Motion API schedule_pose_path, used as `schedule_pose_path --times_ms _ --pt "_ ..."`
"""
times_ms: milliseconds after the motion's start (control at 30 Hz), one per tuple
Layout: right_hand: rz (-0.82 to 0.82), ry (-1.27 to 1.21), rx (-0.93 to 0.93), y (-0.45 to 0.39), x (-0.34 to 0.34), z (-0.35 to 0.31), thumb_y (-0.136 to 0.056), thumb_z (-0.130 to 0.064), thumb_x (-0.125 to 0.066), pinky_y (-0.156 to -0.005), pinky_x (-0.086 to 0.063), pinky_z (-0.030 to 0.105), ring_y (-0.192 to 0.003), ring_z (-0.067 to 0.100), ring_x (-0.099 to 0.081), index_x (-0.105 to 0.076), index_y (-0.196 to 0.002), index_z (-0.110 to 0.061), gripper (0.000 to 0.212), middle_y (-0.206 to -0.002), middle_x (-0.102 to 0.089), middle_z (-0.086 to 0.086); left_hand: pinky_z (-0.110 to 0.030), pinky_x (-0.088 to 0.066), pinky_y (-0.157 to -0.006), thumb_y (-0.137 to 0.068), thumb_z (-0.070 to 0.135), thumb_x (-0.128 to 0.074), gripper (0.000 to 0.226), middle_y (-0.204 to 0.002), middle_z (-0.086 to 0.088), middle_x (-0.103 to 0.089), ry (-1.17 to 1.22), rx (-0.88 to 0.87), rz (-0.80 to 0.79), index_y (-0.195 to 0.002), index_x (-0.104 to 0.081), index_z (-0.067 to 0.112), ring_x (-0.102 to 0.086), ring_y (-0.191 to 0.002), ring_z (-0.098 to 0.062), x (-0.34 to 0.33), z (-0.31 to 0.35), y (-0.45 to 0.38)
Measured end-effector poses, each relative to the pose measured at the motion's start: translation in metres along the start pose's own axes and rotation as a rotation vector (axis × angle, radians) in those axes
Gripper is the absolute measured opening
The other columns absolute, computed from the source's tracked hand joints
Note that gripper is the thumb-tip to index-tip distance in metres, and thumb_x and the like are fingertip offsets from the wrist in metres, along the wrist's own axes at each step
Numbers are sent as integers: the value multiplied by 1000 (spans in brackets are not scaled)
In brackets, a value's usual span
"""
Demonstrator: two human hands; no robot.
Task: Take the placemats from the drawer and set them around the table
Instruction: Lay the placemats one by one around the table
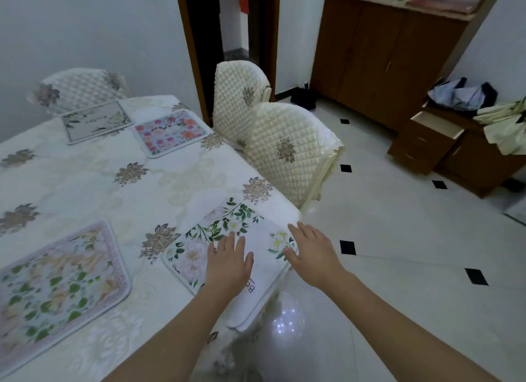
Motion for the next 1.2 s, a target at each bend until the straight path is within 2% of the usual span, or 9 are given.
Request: schedule_pose_path --times_ms 100,167,300,500,700,833,1000,1200 --pt "-78 18 45 -29 -13 -13 -101 -46 -34 -119 -14 40 -148 24 -14 -17 -155 -22 61 -162 -14 5 -52 -18 -117 -102 48 -22 59 -159 -11 -25 18 104 -60 -151 -30 17 -24 -146 -29 -14 -29 -1" --pt "-124 36 84 -51 -23 -22 -101 -46 -34 -118 -16 41 -148 24 -14 -16 -155 -21 62 -162 -14 5 -51 -18 -119 -102 48 -26 58 -160 -11 -22 53 182 -71 -152 -28 18 -22 -147 -30 -20 -49 1" --pt "-196 74 179 -87 -46 -39 -101 -45 -35 -117 -20 42 -147 25 -17 -18 -155 -19 62 -161 -16 7 -46 -17 -119 -103 49 -21 59 -163 -10 -13 93 353 -105 -154 -20 19 -16 -148 -29 -34 -78 17" --pt "-318 178 340 -128 -76 -42 -100 -45 -38 -115 -24 43 -147 27 -16 -20 -153 -20 62 -161 -15 8 -44 -26 -116 -103 46 -23 58 -161 -12 -17 198 622 -100 -153 -22 17 -20 -146 -29 -53 -81 41" --pt "-412 300 382 -152 -96 -25 -94 -38 -48 -108 -33 46 -139 39 -23 -19 -148 -14 66 -155 -14 22 -44 -36 -109 -102 45 -30 55 -160 -13 -17 323 862 -63 -150 -27 17 -30 -141 -30 -63 -54 55" --pt "-444 356 437 -150 -107 -16 -91 -35 -52 -105 -38 46 -138 42 -22 -11 -149 -11 75 -155 -5 27 -42 -40 -105 -101 44 -34 50 -156 -11 -26 372 968 4 -145 -35 18 -37 -134 -29 -68 -38 63" --pt "-411 290 510 -160 -100 -12 -83 -28 -52 -93 -44 43 -121 36 -35 -26 -141 -17 65 -146 -21 19 -40 -36 -105 -100 37 -43 52 -151 -7 -32 489 1068 137 -147 -35 17 -37 -132 -26 -68 -28 67" --pt "-393 305 564 -164 -101 -5 -86 -31 -54 -101 -39 42 -128 38 -31 -20 -146 -18 71 -153 -11 20 -39 -38 -103 -98 34 -48 51 -147 -5 -37 491 1074 164 -146 -37 19 -41 -126 -27 -67 -22 63"
Point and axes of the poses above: each hand's wrist, its own y-axis away from the middle knuckle, its own x-axis out of the back of the hand, z = x × y, the point moved 7 cm from there along -y, towards the middle knuckle
